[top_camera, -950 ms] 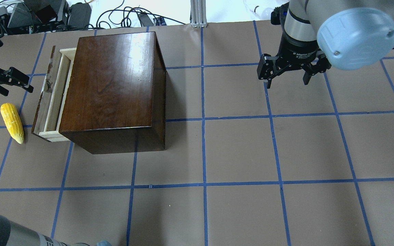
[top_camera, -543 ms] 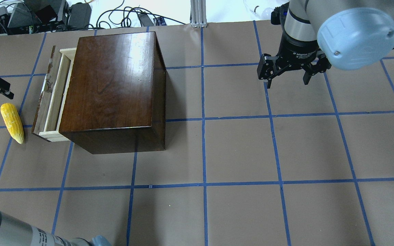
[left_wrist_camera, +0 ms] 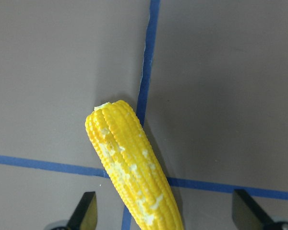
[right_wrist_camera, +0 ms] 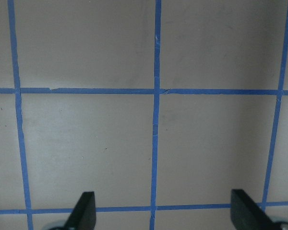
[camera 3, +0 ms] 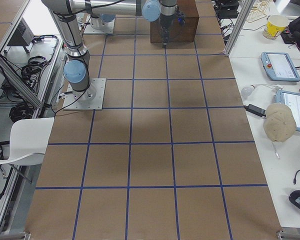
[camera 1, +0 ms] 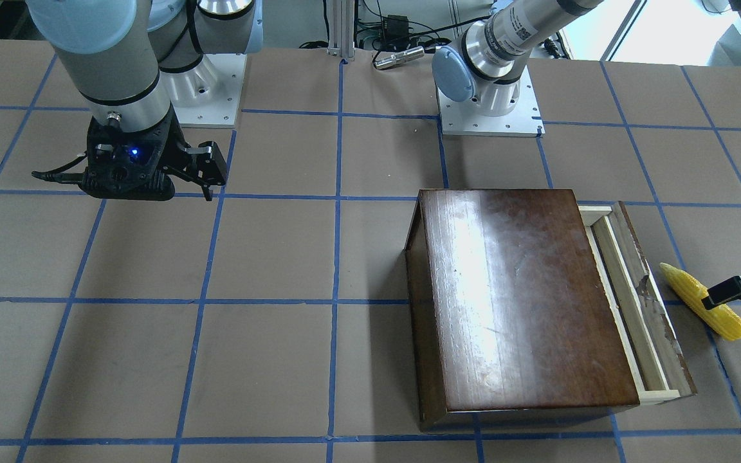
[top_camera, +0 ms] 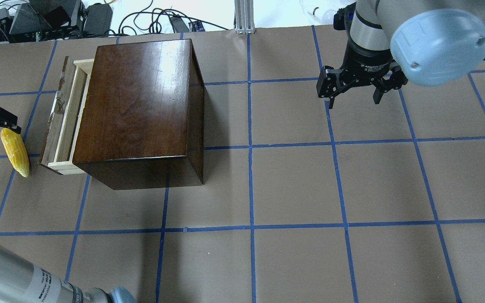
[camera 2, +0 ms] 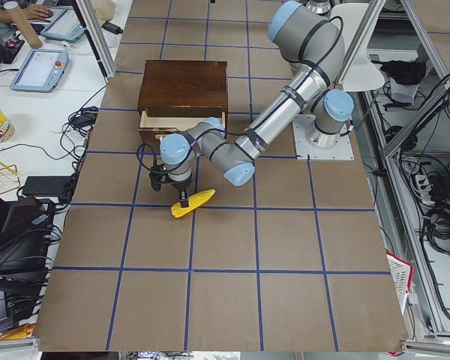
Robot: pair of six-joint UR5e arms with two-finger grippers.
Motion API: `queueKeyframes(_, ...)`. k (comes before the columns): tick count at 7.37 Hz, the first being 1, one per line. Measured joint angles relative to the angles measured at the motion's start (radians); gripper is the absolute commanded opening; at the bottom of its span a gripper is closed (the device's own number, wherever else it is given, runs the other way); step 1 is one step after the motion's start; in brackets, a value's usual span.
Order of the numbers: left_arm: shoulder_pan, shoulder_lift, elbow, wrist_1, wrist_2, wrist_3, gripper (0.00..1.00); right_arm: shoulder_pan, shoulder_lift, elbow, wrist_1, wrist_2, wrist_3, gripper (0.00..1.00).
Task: Open drawer and put corn inside
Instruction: 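Grasp the yellow corn cob with the left gripper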
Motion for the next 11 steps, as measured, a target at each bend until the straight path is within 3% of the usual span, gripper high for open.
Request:
queueKeyframes(2,0.009,-0.052,-0.006,0.068,0.000,0.008,1.00,0.000,0.000,0.000,0.000,0.000,0.000,1.00)
queueKeyframes(3,0.015,-0.066,-0.010,0.082,0.001,0.012,0.95,0.000,0.000,0.000,0.000,0.000,0.000,1.00)
queueKeyframes(5,0.021,-0.074,-0.012,0.093,0.002,0.018,0.61,0.000,0.000,0.000,0.000,0.000,0.000,1.00)
queueKeyframes(6,0.022,-0.074,-0.012,0.094,0.002,0.025,0.25,0.000,0.000,0.000,0.000,0.000,0.000,1.00)
queueKeyframes(7,0.022,-0.075,-0.012,0.094,0.002,0.034,0.08,0.000,0.000,0.000,0.000,0.000,0.000,1.00)
queueKeyframes(8,0.022,-0.075,-0.012,0.094,0.003,0.038,0.00,0.000,0.000,0.000,0.000,0.000,0.000,1.00)
queueKeyframes(11,0.022,-0.071,-0.007,0.088,0.006,0.041,0.00,0.000,0.000,0.000,0.000,0.000,0.000,1.00)
